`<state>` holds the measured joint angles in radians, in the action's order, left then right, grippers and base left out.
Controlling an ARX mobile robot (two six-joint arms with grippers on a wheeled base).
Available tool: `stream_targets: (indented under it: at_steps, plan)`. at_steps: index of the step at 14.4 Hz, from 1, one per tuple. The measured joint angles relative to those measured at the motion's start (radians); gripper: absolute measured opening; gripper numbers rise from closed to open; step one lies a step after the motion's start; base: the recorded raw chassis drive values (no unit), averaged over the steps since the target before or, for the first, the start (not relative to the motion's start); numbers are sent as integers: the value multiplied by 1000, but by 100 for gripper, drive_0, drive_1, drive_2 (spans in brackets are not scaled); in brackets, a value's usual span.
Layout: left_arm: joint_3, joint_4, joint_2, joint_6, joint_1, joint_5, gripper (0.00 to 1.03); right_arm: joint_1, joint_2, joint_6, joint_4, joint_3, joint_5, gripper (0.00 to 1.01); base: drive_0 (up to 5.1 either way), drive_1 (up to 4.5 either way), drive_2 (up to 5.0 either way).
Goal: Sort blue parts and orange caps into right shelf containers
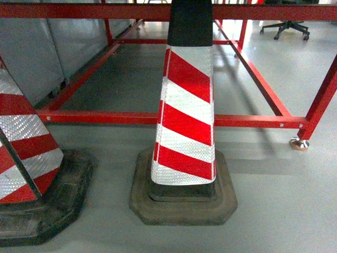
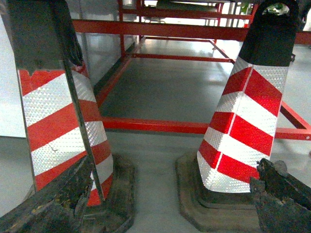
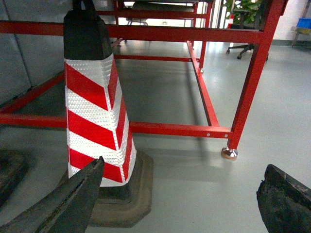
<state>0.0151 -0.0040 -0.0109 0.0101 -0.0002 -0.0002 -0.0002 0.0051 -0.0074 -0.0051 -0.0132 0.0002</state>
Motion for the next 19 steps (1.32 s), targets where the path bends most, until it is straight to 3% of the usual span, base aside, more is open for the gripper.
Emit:
stream_targets:
  at_steps: [19]
  plan:
    - [0, -1, 0, -10, 0, 0, 98, 0, 0, 8, 0, 0, 0, 98, 0, 0, 0]
